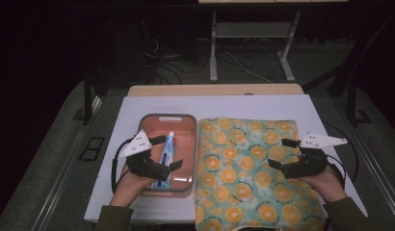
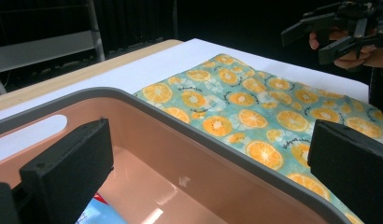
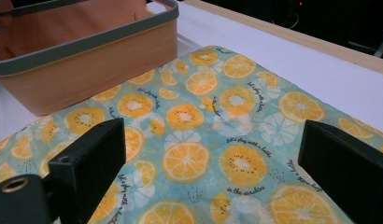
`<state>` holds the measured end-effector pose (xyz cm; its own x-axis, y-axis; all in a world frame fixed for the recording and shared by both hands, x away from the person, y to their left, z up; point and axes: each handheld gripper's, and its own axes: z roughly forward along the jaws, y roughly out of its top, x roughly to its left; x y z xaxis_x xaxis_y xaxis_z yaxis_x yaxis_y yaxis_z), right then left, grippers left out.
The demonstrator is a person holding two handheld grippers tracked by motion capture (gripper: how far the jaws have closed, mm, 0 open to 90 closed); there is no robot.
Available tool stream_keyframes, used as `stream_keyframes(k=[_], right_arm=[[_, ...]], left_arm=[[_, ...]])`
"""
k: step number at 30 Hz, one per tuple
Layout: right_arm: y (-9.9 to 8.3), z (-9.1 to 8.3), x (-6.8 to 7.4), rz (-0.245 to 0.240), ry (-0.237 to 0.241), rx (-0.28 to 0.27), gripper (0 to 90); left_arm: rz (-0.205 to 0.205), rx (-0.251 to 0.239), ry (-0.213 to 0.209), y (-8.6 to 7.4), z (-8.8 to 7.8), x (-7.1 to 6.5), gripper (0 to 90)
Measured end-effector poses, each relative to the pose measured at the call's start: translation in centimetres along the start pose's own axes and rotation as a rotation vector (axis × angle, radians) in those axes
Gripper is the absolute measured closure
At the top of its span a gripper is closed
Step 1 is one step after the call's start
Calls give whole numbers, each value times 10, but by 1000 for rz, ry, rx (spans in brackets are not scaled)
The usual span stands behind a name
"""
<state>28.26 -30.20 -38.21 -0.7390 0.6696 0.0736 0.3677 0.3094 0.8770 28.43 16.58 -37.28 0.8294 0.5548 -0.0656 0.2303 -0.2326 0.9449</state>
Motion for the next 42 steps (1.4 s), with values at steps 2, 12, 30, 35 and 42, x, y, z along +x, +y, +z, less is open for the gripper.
stream_keyframes(k=[2, 12, 30, 35, 42], right_arm=[[0, 0, -2, 3, -2, 3, 75], [-2, 7, -10, 2, -13, 53, 75], [-15, 19, -56, 49, -120, 150, 75], [-21, 22, -74, 80, -157, 176, 76], [-32, 27, -101, 141, -234, 218, 76]], left_arm=[[-1, -1, 1, 0, 0, 0, 0], [3, 2, 7, 0, 0, -1, 0], [-1, 0, 11, 0, 1, 0, 0], [-1, 2, 12, 0, 1, 0, 0], [0, 5, 15, 0, 1, 0, 0]])
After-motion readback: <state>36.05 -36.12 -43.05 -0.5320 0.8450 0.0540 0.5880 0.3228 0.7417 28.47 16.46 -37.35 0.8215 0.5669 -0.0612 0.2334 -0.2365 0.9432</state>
